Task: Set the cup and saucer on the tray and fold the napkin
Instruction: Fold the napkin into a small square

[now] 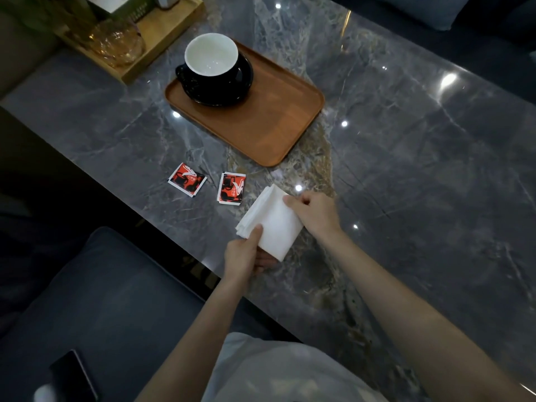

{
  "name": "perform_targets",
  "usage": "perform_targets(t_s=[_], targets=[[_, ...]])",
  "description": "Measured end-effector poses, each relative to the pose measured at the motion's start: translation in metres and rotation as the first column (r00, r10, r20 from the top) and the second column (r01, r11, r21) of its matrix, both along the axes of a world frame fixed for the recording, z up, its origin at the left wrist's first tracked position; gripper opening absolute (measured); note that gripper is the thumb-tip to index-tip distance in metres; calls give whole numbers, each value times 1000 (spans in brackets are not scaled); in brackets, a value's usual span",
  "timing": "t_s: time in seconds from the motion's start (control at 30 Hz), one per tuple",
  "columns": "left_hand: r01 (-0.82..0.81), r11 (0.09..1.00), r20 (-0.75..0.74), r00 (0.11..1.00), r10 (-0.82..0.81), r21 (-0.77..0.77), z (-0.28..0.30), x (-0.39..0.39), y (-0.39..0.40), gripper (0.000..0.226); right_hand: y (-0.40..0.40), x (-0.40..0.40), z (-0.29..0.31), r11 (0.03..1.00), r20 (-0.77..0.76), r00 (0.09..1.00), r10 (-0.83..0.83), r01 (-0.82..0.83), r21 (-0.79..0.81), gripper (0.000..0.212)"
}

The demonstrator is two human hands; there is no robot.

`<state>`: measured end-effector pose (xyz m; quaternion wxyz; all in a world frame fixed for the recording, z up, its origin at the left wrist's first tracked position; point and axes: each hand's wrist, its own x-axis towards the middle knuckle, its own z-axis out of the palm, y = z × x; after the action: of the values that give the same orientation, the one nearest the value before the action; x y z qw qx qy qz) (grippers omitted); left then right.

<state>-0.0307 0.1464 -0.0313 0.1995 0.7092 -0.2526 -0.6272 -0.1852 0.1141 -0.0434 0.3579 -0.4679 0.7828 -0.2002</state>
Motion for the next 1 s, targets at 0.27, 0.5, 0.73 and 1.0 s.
perform_targets(t_s=[0.27, 0.5, 0.73, 1.0], targets=[[604, 795, 715, 579, -391, -55, 8, 22, -11, 49, -10, 17, 9, 994, -335, 939, 77, -46, 100, 60], [813, 484, 806, 505, -310, -323, -1, 21, -33, 24, -18, 25, 13, 954, -453, 862, 229, -292, -73, 30], [792, 468, 748, 571, -338, -392, 1, 20, -35, 16, -25, 26, 5, 960, -109, 975, 195, -213, -184, 24], [766, 527, 724, 592, -354, -368, -3, 25, -41, 16, -34, 37, -6, 962, -62, 978, 201, -209, -179, 16]])
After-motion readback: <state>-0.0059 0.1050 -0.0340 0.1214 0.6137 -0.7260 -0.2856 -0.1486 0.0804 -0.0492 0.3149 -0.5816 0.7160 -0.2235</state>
